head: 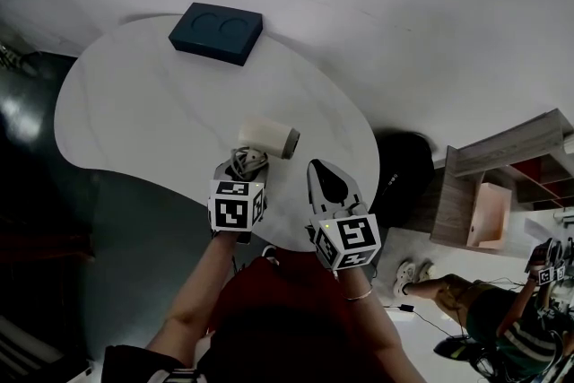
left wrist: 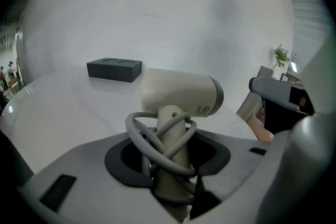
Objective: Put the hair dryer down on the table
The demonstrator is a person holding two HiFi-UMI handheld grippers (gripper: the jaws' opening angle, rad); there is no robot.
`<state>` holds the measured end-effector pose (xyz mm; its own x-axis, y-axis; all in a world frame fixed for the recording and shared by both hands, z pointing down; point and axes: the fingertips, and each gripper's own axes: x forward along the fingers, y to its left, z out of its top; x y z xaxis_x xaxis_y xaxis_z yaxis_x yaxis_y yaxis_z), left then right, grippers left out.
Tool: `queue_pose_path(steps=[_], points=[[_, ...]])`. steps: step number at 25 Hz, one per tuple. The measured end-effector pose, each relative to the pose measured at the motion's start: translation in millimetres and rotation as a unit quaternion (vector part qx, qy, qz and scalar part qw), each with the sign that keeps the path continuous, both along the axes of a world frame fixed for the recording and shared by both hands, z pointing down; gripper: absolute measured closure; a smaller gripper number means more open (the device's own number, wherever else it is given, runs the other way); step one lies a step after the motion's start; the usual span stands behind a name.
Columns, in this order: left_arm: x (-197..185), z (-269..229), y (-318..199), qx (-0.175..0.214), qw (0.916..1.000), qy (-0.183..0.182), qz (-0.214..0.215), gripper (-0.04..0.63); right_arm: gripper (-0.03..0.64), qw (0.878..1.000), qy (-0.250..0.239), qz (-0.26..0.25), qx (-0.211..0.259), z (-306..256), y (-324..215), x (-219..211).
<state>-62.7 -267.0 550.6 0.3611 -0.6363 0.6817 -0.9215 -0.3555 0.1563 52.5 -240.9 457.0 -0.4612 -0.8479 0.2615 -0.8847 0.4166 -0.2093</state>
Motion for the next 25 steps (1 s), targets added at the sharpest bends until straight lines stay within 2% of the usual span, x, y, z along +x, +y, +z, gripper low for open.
queue_pose_path(steps=[25], points=[[2, 29, -5, -0.041, 0.9989, -0.023, -0.008, 0.393, 0.601, 1.000, -0.001, -0.006, -0.009, 8, -10, 8]])
